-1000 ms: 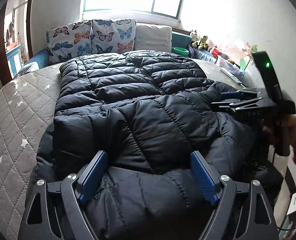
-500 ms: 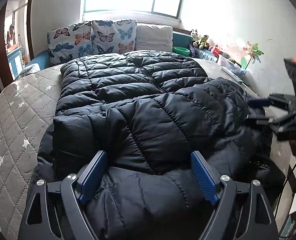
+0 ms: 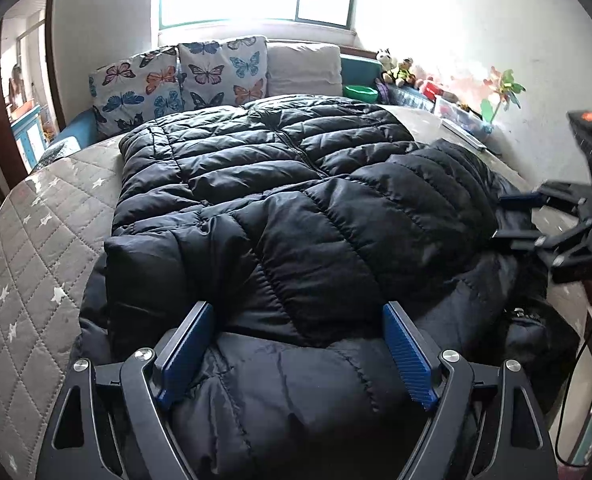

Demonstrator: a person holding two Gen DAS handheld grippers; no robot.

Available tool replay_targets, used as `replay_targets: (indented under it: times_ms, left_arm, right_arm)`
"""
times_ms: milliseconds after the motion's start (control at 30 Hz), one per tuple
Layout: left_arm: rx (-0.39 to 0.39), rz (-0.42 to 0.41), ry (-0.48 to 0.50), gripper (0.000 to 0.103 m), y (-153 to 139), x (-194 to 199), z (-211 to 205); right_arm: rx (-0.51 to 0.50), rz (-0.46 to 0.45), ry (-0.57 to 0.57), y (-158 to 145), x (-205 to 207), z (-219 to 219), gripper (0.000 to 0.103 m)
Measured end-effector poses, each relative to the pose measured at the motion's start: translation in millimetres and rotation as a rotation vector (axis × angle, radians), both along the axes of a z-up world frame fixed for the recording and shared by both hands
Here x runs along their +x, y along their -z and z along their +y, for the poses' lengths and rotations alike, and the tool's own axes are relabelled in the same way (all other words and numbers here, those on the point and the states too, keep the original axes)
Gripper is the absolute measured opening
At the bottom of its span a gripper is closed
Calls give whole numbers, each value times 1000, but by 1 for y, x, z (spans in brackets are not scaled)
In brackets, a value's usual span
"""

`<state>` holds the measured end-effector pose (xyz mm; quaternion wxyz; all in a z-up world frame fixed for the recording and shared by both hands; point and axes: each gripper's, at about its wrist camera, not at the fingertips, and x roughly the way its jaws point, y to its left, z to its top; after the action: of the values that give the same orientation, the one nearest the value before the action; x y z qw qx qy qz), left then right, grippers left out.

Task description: Fold large clothes

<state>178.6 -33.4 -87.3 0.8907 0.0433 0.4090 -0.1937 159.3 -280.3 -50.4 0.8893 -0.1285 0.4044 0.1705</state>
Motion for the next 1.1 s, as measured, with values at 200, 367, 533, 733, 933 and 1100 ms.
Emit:
replay_targets:
  times_ms: [200, 367, 533, 733, 933, 1100]
  left_arm:
    - [57, -34, 33, 91, -17, -20, -3]
    - [129, -97, 125, 91, -38, -67, -7]
    - [202, -88, 267, 94, -39, -121, -6]
    - [339, -100, 395, 94, -7, -158, -30]
    - [371, -155, 489, 94, 14, -166, -62]
    - [419, -216, 523, 66, 26, -167, -81]
  right_arm:
    - [-41, 5, -21, 19, -10, -2, 82]
    - [-80, -11, -27, 15, -10, 3, 83]
    - [-59, -33, -32, -6, -20, -3, 83]
    - [-81, -76, -76, -20, -51, -12, 83]
    - [-123, -56, -68, -12, -74, -26, 83]
    - [-147, -34, -53, 0, -93, -37, 83]
